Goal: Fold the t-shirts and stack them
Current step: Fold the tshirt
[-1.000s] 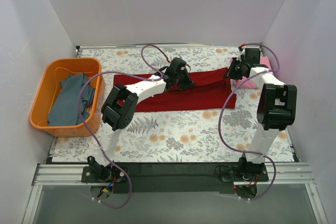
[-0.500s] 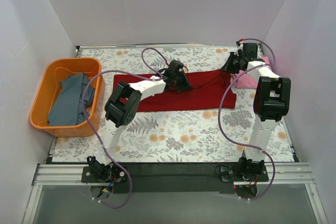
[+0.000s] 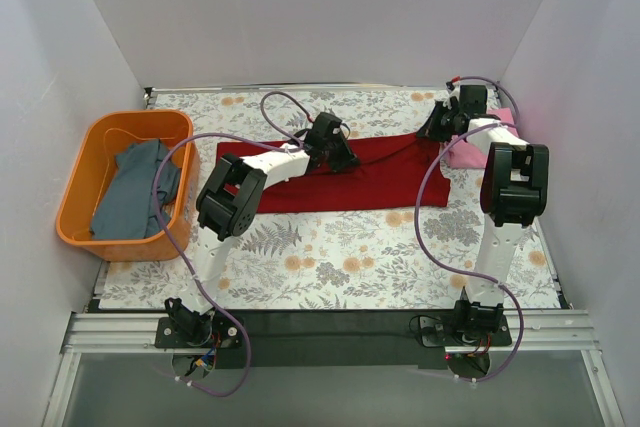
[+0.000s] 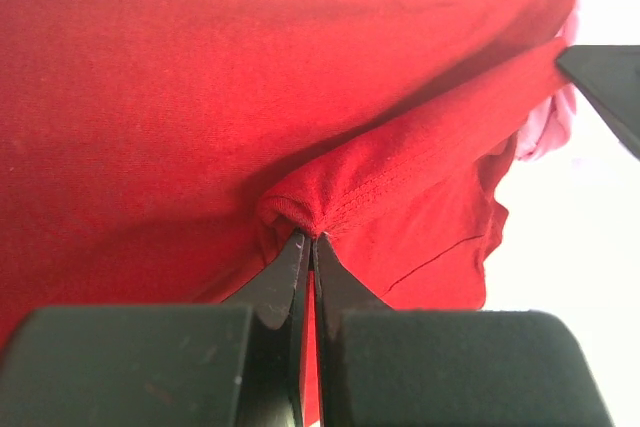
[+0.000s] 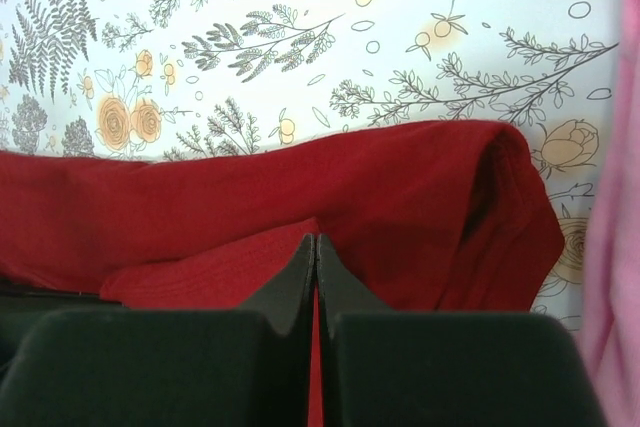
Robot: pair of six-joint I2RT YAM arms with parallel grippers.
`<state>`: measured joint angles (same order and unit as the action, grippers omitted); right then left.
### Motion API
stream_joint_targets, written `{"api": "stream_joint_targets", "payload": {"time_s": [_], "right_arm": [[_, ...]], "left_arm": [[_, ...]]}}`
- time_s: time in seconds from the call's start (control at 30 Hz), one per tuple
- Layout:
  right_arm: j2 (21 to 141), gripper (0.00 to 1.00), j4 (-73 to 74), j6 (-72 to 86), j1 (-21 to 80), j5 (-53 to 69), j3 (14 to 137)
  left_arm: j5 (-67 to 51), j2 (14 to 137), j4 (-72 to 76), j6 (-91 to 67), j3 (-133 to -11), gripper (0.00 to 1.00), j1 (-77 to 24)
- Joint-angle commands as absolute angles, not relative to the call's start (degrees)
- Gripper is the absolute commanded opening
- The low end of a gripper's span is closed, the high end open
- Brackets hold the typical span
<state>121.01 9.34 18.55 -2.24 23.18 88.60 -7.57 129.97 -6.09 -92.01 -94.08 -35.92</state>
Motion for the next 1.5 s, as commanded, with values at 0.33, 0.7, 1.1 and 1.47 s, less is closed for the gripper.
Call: {"api": "stream_joint_targets", "payload": {"time_s": [0.33,0.7,1.1,1.47], "right_arm": [[118.4,0.01,3.6,18.1,-2.4,21.6,83.9],[112.3,0.01,3.6,17.1,-2.4,19.9,82.6],[110.0,0.01,5.3,17.7,-2.4,17.5,75.0],[110.4,0.08,5.4,16.7,-2.4,13.8,72.2]], "left_arm": [[-9.1,129.5,-0.5,-91.9,-90.1,0.00,-35.6],[-8.6,124.7,-0.4,-91.4,-89.1,0.00,-35.7],[-10.0,123.5,-0.5,-93.4,-84.9,0.00,-35.7],[-10.1,123.9,-1.0,-93.3,-84.6,0.08,-35.7]]}}
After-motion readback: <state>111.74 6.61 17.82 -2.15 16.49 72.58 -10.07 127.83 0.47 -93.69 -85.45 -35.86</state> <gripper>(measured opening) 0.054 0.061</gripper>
